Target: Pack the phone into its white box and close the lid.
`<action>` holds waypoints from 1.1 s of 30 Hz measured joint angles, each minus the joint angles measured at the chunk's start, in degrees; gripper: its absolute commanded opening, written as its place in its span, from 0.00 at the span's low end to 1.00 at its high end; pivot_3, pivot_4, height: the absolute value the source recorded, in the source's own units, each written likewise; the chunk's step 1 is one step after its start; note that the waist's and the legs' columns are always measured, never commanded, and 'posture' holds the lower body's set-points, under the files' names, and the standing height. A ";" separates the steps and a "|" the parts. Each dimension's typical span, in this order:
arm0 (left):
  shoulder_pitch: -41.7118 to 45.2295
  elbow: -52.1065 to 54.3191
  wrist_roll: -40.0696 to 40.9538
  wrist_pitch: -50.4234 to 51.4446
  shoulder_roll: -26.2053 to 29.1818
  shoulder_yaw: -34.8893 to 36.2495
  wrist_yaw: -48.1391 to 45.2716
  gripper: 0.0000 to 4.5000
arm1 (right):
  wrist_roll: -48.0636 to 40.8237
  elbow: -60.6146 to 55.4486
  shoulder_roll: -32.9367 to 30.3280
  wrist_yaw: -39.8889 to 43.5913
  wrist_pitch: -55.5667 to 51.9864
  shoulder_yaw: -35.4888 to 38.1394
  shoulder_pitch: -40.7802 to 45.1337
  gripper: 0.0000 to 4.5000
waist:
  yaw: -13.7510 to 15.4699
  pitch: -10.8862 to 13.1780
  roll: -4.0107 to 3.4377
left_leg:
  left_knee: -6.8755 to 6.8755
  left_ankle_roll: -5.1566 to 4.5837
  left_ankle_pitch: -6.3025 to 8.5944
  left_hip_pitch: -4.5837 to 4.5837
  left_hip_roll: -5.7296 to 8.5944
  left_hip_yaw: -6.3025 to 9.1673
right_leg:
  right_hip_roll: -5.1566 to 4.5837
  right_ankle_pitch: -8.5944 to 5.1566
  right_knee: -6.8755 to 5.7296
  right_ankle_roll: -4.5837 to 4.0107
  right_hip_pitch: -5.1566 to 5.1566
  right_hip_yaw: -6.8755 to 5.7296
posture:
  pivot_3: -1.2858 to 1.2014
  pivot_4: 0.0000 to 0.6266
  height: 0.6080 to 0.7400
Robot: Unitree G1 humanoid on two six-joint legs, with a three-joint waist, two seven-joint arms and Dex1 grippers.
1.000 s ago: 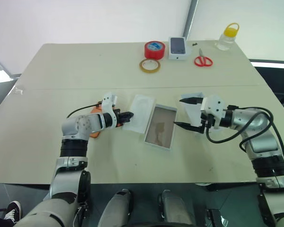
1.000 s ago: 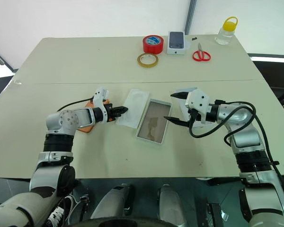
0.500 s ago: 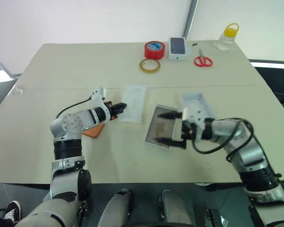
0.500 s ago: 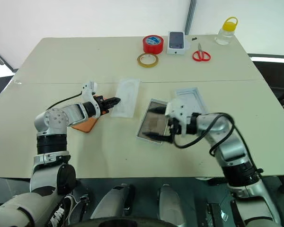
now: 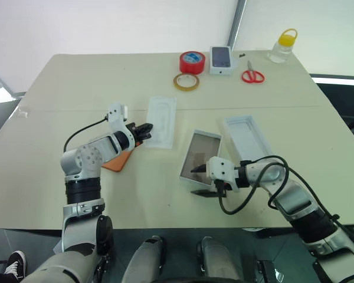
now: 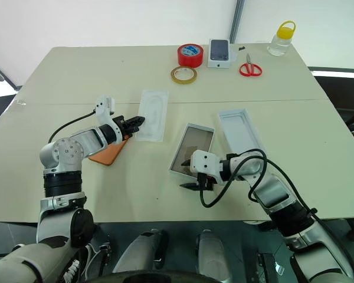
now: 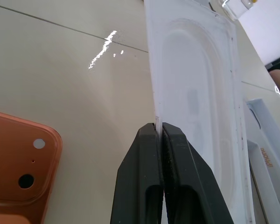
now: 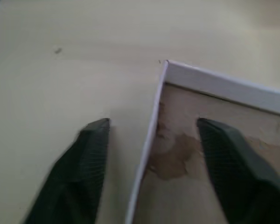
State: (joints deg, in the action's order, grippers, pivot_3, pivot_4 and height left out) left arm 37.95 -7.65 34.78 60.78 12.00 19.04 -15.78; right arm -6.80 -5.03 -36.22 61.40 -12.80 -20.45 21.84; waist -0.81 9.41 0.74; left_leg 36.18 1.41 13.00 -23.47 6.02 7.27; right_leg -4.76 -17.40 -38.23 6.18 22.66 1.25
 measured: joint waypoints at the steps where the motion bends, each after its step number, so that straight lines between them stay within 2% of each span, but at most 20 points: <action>1: 0.00 0.00 0.22 -0.02 -0.11 -0.02 0.00 0.00 | -0.29 0.17 0.79 0.10 -0.06 0.01 0.62 0.23 | -0.06 0.00 0.00 | 0.00 0.00 0.00 0.00 0.00 0.00 | 0.00 0.00 0.00 0.00 0.01 0.00 | 0.52 0.24 1.00; 3: 0.00 0.02 0.64 -0.14 -0.36 -0.18 0.00 0.00 | -0.07 0.43 1.32 0.35 0.79 -0.01 1.75 0.01 | 0.05 0.00 0.01 | 0.01 0.00 0.00 0.00 0.00 0.00 | 0.01 0.00 0.00 0.00 0.00 0.00 | 0.52 0.24 1.00; 10: 2.39 -0.16 2.12 -0.49 -1.25 2.53 2.28 0.00 | 2.22 7.37 2.71 0.94 6.02 0.06 5.08 0.01 | -0.01 0.02 0.07 | 0.01 0.02 -0.01 0.00 0.00 0.00 | 0.01 0.00 0.00 0.00 0.00 -0.01 | 0.52 0.24 1.00; 13: 5.79 -0.16 5.00 1.01 -2.76 5.07 4.35 0.00 | 4.18 13.32 5.63 0.46 9.29 -0.36 9.44 0.01 | -0.18 0.02 0.08 | 0.01 0.03 -0.02 0.00 0.00 0.00 | 0.02 0.00 -0.02 0.00 0.01 -0.01 | 0.52 0.24 1.00; 20: 6.83 0.11 6.41 1.36 -4.67 4.40 7.45 0.00 | 8.83 27.28 12.94 -3.00 16.78 -1.41 17.61 0.01 | -0.26 0.03 0.08 | 0.02 0.08 -0.05 0.00 0.00 -0.01 | 0.04 0.00 -0.06 0.00 0.04 -0.01 | 0.52 0.24 1.00; 23: 5.16 1.33 6.09 1.25 -4.74 2.87 7.75 0.00 | 8.82 29.41 13.92 -2.61 16.90 -1.40 18.15 0.21 | -0.18 0.03 0.08 | 0.02 0.08 -0.05 0.00 0.01 -0.01 | 0.04 0.00 -0.05 0.00 0.03 -0.01 | 0.52 0.24 1.00; 28: 3.12 1.43 5.72 0.83 -4.82 2.14 8.26 0.00 | 8.07 28.88 13.61 -2.30 16.81 -0.35 17.88 0.76 | -0.29 0.03 0.08 | 0.01 0.09 -0.05 0.00 0.01 0.00 | 0.05 0.00 -0.09 0.00 0.06 -0.01 | 0.52 0.24 1.00; 33: 1.72 2.16 5.78 0.73 -5.44 1.91 8.55 0.00 | 2.74 21.65 8.26 1.56 12.99 4.91 14.98 0.76 | 0.03 0.03 0.08 | 0.03 0.09 -0.05 0.00 0.02 0.00 | 0.03 0.00 -0.05 0.00 0.02 0.00 | 0.52 0.24 1.00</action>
State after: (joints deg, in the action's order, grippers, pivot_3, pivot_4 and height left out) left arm 39.67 -5.48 40.56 61.52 6.56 20.95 -7.23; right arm -4.06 16.62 -27.97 62.96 0.20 -15.54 36.82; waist -0.79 9.43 0.82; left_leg 36.21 1.50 12.95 -23.47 6.05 7.27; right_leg -4.73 -17.39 -38.28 6.17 22.68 1.25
